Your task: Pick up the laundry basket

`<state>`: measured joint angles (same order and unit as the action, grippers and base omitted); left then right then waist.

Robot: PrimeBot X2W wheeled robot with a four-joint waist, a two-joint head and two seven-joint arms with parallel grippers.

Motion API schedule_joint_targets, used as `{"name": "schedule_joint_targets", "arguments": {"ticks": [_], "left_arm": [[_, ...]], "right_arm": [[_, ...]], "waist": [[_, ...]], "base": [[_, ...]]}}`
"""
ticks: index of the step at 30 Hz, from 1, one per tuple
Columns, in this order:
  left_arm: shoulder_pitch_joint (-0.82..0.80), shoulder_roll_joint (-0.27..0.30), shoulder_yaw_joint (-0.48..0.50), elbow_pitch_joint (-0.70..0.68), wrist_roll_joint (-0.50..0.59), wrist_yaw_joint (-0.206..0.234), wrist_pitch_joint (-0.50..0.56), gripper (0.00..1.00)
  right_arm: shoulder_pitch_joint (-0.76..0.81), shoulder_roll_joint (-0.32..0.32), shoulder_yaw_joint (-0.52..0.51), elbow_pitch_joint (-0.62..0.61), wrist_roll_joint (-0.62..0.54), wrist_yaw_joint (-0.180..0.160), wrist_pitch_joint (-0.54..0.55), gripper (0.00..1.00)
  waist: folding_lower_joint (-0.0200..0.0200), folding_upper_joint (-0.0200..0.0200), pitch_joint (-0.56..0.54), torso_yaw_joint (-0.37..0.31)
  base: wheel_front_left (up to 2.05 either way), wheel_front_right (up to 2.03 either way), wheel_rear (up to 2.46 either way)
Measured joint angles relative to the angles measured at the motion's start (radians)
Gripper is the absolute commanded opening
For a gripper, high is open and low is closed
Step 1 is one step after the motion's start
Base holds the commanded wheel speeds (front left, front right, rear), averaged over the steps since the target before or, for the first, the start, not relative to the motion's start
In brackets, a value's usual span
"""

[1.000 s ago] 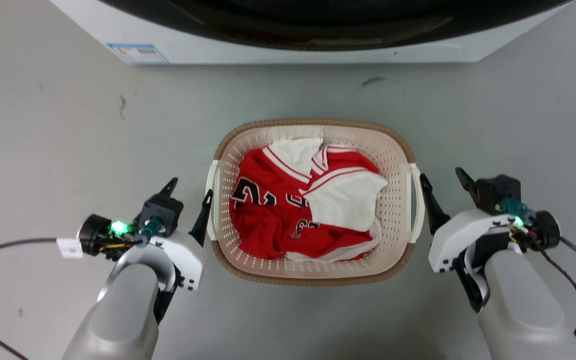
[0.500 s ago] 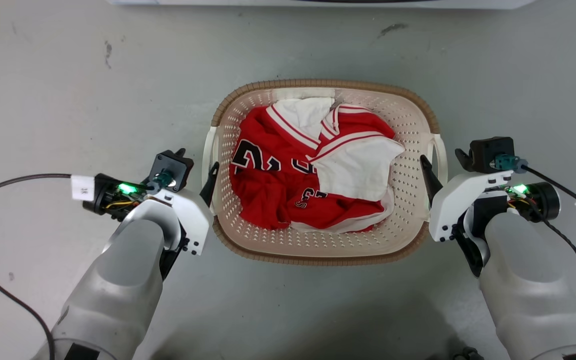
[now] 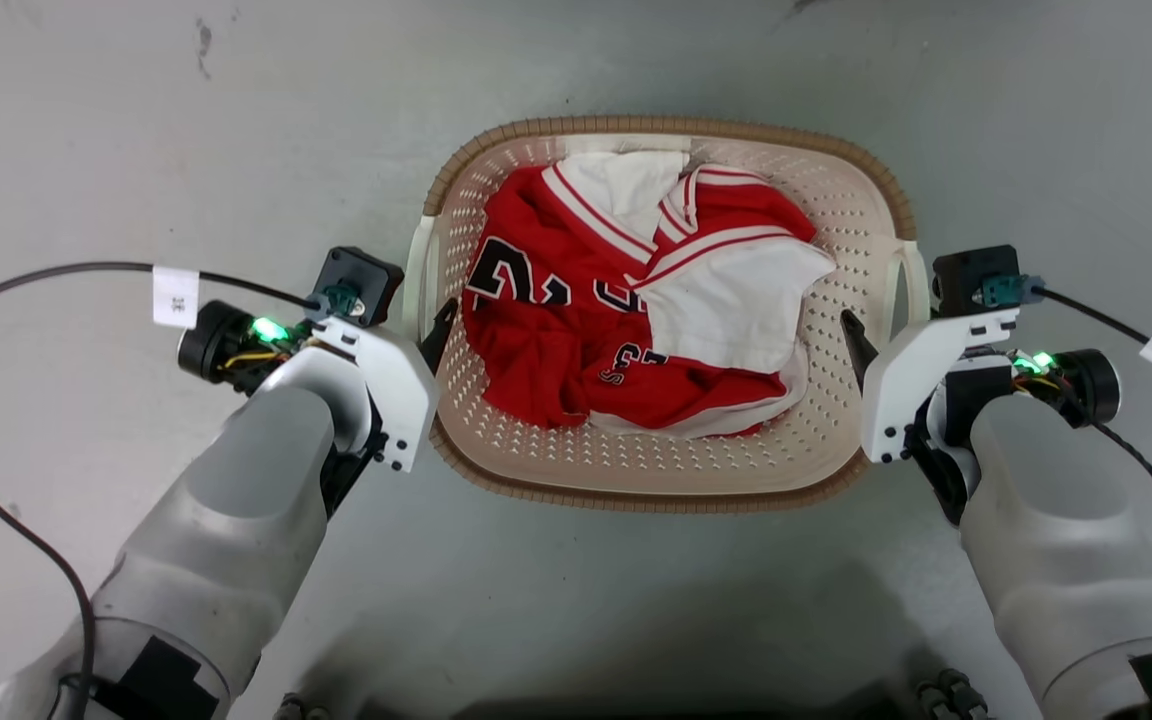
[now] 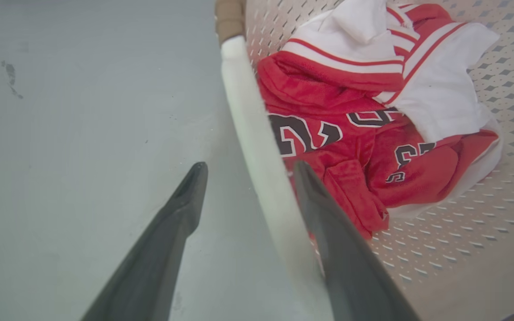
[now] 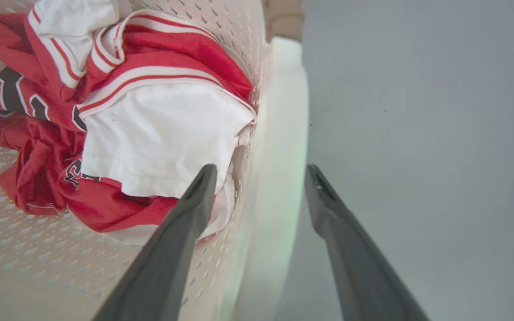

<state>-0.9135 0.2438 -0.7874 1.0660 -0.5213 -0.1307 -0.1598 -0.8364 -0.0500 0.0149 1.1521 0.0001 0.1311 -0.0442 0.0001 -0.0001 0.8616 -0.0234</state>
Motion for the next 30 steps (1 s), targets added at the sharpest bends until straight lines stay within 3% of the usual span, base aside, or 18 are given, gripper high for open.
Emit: {"name": "schedule_joint_targets", "arguments": {"ticks": [16, 17, 18, 19, 20, 30], "left_arm": [[-0.061, 0.024, -0.182, 0.02, -0.164, -0.001, -0.015, 1.0], [-0.063, 0.024, -0.189, 0.022, -0.174, -0.001, -0.015, 1.0], [-0.063, 0.024, -0.196, 0.023, -0.185, -0.001, -0.015, 1.0], [-0.063, 0.024, -0.202, 0.023, -0.204, -0.001, -0.01, 0.68], [-0.063, 0.024, -0.209, 0.019, -0.221, -0.001, -0.002, 0.0], [-0.055, 0.05, -0.324, -0.044, -0.339, 0.004, 0.014, 0.0]], "right_arm": [[-0.082, 0.0, 0.035, 0.091, 0.03, 0.0, -0.012, 1.0], [-0.084, 0.0, 0.034, 0.094, 0.03, 0.0, -0.013, 0.83], [-0.085, 0.0, 0.033, 0.097, 0.031, 0.0, -0.013, 0.49], [-0.085, 0.0, 0.032, 0.101, 0.031, 0.0, -0.013, 0.3], [-0.085, 0.0, 0.032, 0.105, 0.031, 0.0, -0.012, 0.0], [-0.084, 0.015, -0.026, 0.121, -0.029, 0.001, 0.002, 0.0]], "waist": [[0.0, 0.0001, 0.039, 0.012], [0.0, 0.0, 0.039, 0.012], [0.0, 0.0, 0.039, 0.012], [0.0, 0.0, 0.039, 0.012], [0.0, 0.0001, 0.038, 0.012], [-0.0001, 0.0001, 0.024, 0.011]], "base": [[0.0, 0.0, 0.0], [0.0, 0.0, 0.0], [0.0, 0.0, 0.0], [0.0, 0.0, 0.0], [0.0, 0.0, 0.0], [0.0, 0.0, 0.0]]}}
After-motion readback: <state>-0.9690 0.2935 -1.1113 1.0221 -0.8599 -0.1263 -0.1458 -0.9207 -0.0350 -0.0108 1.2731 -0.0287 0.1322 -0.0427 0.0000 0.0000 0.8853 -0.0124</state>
